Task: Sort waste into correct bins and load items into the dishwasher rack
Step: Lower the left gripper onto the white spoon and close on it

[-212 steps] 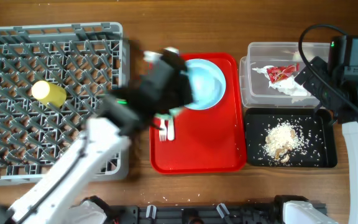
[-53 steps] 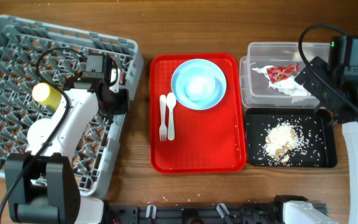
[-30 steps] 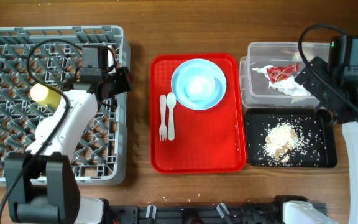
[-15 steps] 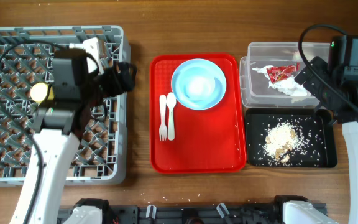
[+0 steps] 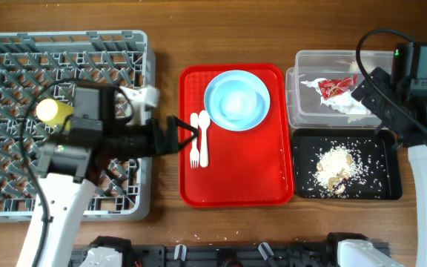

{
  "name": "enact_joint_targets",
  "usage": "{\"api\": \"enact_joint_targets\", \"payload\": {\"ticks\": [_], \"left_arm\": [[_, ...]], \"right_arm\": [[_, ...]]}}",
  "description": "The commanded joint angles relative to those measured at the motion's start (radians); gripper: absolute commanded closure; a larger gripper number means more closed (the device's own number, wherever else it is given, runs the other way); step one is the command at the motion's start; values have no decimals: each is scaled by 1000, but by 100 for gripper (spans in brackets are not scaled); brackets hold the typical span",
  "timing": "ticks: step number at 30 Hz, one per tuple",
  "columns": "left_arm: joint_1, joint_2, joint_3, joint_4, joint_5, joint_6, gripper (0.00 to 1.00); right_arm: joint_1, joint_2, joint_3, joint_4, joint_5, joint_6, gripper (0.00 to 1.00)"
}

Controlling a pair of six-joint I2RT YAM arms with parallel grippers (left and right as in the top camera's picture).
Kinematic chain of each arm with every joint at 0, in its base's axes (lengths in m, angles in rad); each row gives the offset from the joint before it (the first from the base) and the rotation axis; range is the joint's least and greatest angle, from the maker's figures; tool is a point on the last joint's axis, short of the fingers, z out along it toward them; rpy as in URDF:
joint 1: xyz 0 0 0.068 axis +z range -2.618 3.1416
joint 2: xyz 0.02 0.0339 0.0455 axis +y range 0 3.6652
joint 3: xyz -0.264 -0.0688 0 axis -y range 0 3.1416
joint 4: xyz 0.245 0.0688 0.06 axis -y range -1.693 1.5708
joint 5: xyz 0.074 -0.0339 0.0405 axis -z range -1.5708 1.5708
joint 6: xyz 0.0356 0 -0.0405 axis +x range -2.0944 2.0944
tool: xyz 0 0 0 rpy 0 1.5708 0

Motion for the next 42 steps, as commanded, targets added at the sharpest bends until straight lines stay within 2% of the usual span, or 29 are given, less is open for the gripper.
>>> {"api": "enact_joint_targets", "payload": {"ticks": [1, 2, 3, 4, 8, 11, 13, 15, 17, 18, 23, 28, 31, 34, 42], "left_arm": [[-117, 45, 6, 48, 16, -26, 0], [-154, 65, 6, 61, -66, -114, 0], [-207, 97, 6, 63, -219, -275, 0], [-244, 120, 6, 66, -287, -334, 0], [-326, 181, 6, 129, -303, -380, 0], [-335, 182, 6, 177, -269, -493, 0], [-375, 185, 6, 214, -280, -492, 0], [-455, 199, 6, 214, -367, -494, 0], [-576, 245, 6, 198, -554, -598, 0], [-610, 262, 6, 197, -597, -621, 0], [-760, 349, 17, 180, -789, -633, 1], [-725, 350, 158, -23, -821, -496, 1], [-723, 350, 187, 41, -810, -492, 0], [-745, 370, 187, 90, -809, -548, 0], [-883, 536, 187, 145, -809, -594, 0]], "right_arm": [[-3, 4, 4, 0, 26, 2, 0], [-3, 4, 4, 0, 26, 2, 0], [-3, 4, 4, 0, 26, 2, 0], [-3, 4, 4, 0, 26, 2, 0], [-3, 4, 4, 0, 26, 2, 1], [-3, 4, 4, 0, 26, 2, 0], [-3, 4, 4, 0, 26, 2, 0], [-3, 4, 4, 0, 26, 2, 0], [-3, 4, 4, 0, 26, 2, 0], [-3, 4, 4, 0, 26, 2, 0], [-3, 4, 4, 0, 26, 2, 0], [-3, 4, 4, 0, 26, 2, 0], [-3, 4, 4, 0, 26, 2, 0], [-3, 4, 4, 0, 26, 2, 0], [-3, 4, 4, 0, 26, 2, 0]]}}
